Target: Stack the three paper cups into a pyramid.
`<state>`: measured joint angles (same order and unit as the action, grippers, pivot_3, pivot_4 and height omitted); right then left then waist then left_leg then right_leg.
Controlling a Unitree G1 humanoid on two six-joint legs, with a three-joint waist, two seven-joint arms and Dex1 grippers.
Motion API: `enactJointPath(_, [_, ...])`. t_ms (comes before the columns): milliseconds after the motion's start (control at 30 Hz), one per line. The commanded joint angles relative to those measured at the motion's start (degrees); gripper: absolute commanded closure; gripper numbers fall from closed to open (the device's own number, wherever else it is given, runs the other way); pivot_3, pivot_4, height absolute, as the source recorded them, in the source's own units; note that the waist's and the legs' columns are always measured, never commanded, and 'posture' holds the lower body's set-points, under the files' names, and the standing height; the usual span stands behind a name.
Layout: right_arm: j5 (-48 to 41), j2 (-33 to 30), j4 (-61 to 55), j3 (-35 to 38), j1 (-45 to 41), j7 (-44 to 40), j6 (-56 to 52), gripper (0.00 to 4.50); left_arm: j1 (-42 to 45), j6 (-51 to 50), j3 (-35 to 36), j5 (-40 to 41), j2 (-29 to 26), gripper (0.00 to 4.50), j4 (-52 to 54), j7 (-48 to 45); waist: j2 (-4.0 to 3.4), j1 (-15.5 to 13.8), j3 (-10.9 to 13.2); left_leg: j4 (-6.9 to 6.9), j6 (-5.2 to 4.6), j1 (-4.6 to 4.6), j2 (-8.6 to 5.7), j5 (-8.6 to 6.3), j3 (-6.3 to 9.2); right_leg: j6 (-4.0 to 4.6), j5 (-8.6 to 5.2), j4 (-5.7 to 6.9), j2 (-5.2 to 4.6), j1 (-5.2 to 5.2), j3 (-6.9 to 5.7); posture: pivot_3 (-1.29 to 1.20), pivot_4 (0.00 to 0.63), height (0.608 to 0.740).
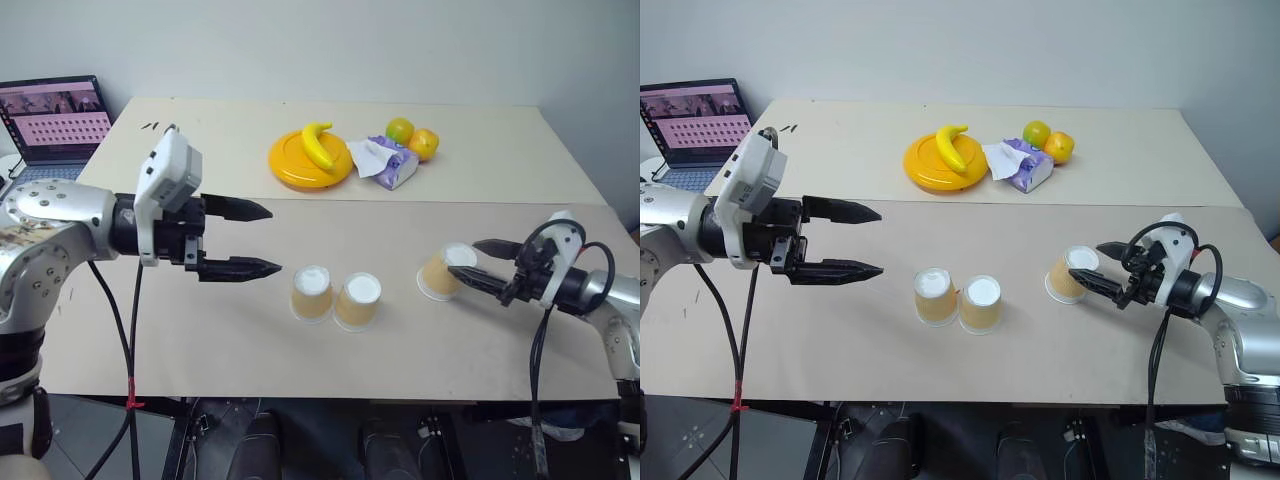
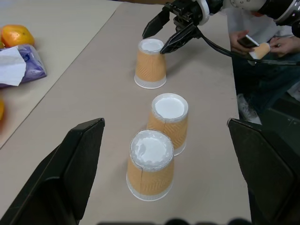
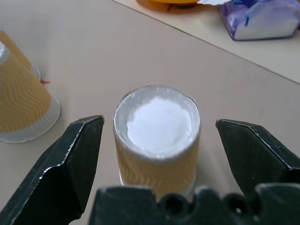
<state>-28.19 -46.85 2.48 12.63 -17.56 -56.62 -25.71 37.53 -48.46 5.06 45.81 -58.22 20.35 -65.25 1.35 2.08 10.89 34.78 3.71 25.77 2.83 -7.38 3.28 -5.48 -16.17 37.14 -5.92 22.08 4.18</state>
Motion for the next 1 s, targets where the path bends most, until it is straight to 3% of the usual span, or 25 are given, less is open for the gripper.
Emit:
enactJointPath(33, [0.23, 0.47, 1.25, -0.52, -2.48, -0.68, 0.59, 0.0, -0.33, 1.69, 0.59, -0.95, -0.48, 0.02, 0.7, -0.61, 0.0, 0.07, 0.0, -0.01, 0.0, 0.0, 0.0, 0.0, 0.0, 0.0, 0.0, 0.0, 0.0, 0.01, 0.0, 0.0, 0.15, 0.732])
enactJointPath(267, [1.48, 1.6, 4.42, -2.55, -4.45, -1.66, 1.34, 0.0, -1.53, 1.97, 1.65, -1.75, -0.62, 0.02, 1.3, 0.01, 0.0, 0.19, 0.0, 0.0, 0.0, 0.03, 0.0, 0.0, 0.0, 0.01, 0.0, 0.02, 0.0, 0.05, 0.0, 0.0, 0.15, 0.732])
enactJointPath(467, [2.56, 2.23, 4.86, -3.08, -5.5, -1.9, 1.85, 1.62, -2.5, 2.29, 1.9, -2.1, -0.99, 0.0, 1.51, -0.29, -0.01, 0.19, 0.0, -0.01, 0.0, 0.02, 0.0, 0.0, 0.0, 0.0, 0.0, 0.02, 0.0, 0.04, 0.0, 0.0, 0.15, 0.732])
enactJointPath(767, [-0.63, -3.3, -5.33, -2.5, -9.86, -4.61, -5.73, 1.62, -4.18, 5.91, 1.4, -4.87, -4.58, 0.0, -0.1, -5.44, -0.12, 0.38, 0.07, -0.02, 0.0, 0.04, 0.0, 0.0, -0.04, 0.01, 0.0, 0.04, 0.0, 0.1, 0.03, 0.0, 0.15, 0.732])
enactJointPath(867, [-1.77, -4.07, -8.42, -5.76, -19.17, -3.43, -12.99, 1.62, -4.52, 7.92, 0.53, -6.36, -4.0, 0.0, -1.3, -6.27, -0.12, 0.71, 0.07, -0.02, 0.0, 0.02, 0.05, 0.0, -0.03, 0.03, 0.0, 0.06, 0.03, 0.11, 0.02, 0.0, 0.15, 0.732])
enactJointPath(1000, [-1.51, -2.62, -10.52, -10.04, -24.46, -4.48, -15.36, 1.62, -7.43, 8.89, 0.36, -6.87, -2.9, 0.0, 0.23, -5.68, -0.08, 0.39, 0.05, -0.04, 0.0, 0.01, 0.09, -0.01, 0.0, 0.06, -0.02, 0.04, 0.06, 0.1, 0.0, 0.0, 0.15, 0.732])
